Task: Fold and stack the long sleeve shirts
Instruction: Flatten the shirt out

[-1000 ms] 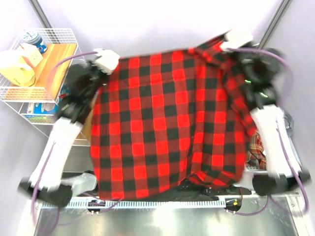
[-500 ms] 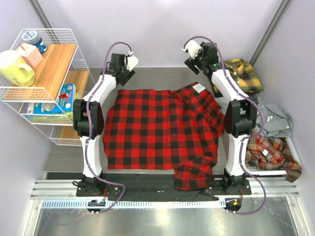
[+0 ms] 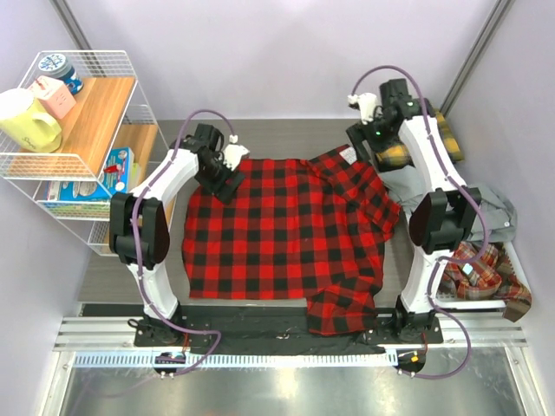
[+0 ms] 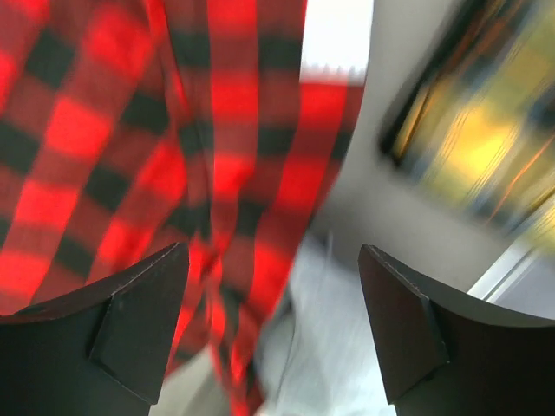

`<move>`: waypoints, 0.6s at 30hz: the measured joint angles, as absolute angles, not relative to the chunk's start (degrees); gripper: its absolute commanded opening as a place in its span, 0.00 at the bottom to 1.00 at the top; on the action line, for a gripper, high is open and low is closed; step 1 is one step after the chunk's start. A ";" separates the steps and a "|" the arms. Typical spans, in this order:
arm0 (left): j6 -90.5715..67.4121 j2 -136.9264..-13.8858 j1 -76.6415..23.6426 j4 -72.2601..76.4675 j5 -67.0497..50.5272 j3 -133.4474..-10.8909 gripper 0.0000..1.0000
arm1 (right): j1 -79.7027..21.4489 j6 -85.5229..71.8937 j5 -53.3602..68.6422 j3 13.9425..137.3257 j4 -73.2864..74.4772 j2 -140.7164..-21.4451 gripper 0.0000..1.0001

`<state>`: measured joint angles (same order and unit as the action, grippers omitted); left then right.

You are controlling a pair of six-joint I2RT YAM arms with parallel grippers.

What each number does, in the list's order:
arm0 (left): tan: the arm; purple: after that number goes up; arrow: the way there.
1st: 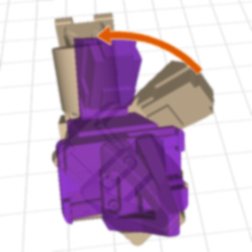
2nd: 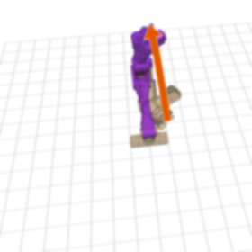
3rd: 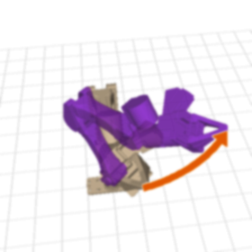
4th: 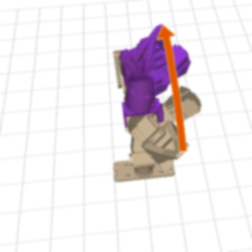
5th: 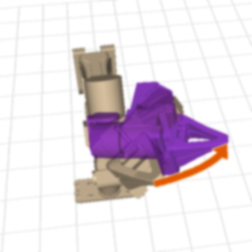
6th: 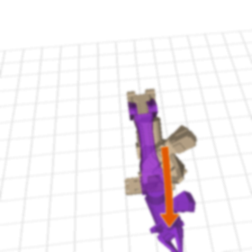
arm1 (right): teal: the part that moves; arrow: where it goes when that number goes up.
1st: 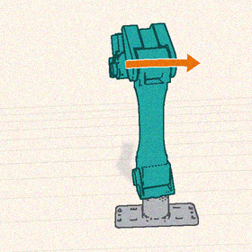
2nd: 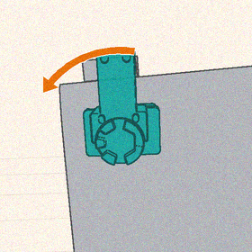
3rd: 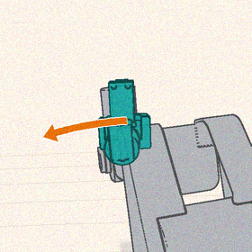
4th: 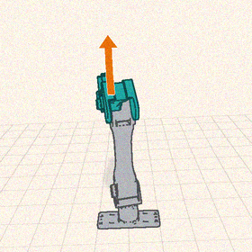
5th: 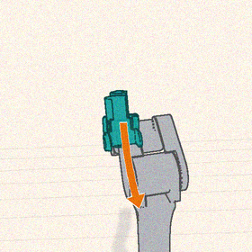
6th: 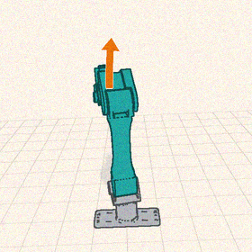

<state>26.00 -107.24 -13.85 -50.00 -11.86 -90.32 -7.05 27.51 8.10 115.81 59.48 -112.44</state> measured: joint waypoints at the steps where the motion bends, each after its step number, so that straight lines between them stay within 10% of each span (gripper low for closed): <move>1: 25.74 -107.24 -13.85 -50.96 -12.45 -88.92 0.82 | -5.80 26.96 8.71 115.57 62.08 -112.49 0.80; 9: 23.70 -107.24 -13.74 -53.60 -15.20 -87.09 0.82 | -0.21 27.00 11.38 108.20 73.60 -109.47 0.57; 18: 22.55 -107.63 -13.74 -54.19 -16.05 -89.12 0.82 | -1.65 26.76 13.17 100.88 75.31 -108.90 0.53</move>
